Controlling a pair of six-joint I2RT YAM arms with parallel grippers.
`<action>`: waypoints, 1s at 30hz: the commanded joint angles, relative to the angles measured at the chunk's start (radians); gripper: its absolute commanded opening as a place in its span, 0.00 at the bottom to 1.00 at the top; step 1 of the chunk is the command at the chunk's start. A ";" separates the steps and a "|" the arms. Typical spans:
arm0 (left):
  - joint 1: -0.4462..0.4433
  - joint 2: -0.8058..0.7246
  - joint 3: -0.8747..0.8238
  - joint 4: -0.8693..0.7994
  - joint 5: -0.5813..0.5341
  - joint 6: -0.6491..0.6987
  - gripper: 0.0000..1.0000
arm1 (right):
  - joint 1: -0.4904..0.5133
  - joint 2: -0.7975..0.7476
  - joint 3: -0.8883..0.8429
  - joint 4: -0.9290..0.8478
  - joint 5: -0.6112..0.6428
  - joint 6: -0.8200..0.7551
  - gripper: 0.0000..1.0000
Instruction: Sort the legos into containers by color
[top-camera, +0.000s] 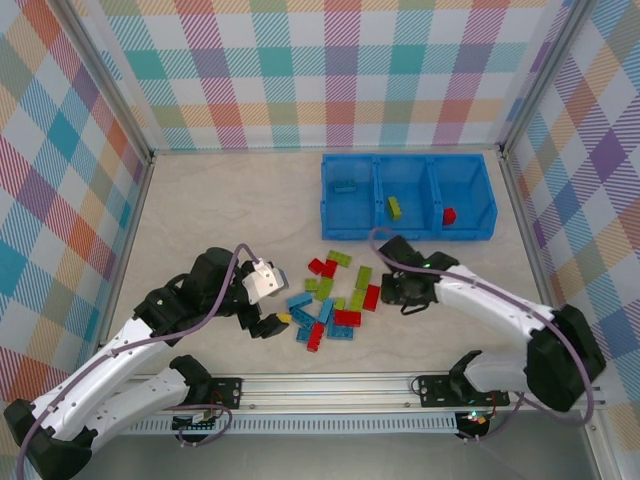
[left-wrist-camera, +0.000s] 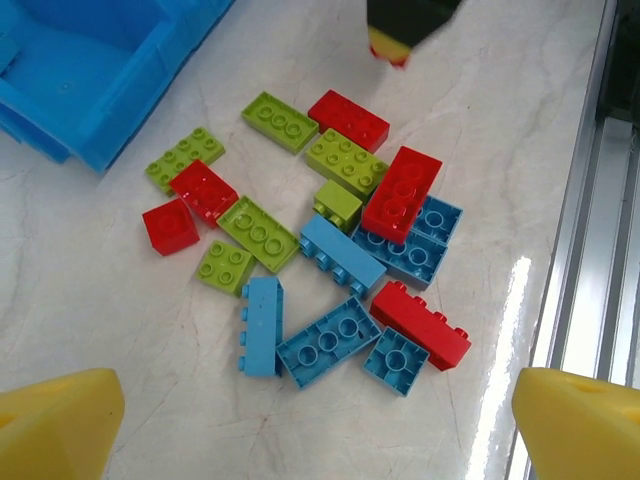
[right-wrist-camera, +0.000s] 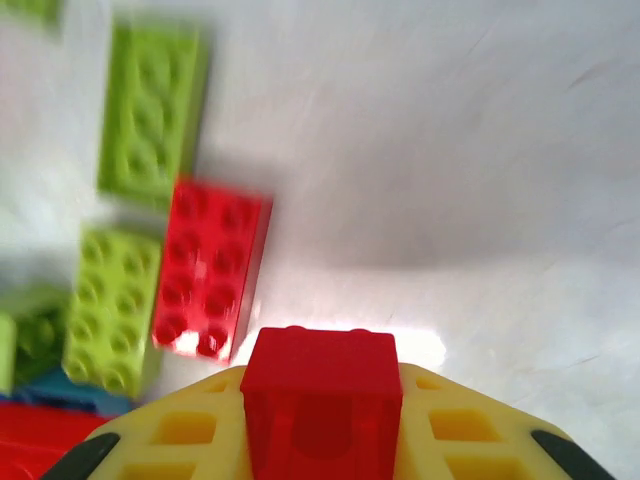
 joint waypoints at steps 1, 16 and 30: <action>0.004 -0.008 -0.020 0.064 -0.050 -0.043 1.00 | -0.161 -0.081 0.031 0.112 0.049 -0.014 0.24; 0.007 -0.058 -0.026 0.107 -0.229 -0.103 1.00 | -0.729 0.284 0.317 0.389 -0.131 -0.080 0.28; 0.010 -0.051 -0.020 0.116 -0.262 -0.130 1.00 | -0.787 0.423 0.478 0.304 -0.228 -0.112 0.48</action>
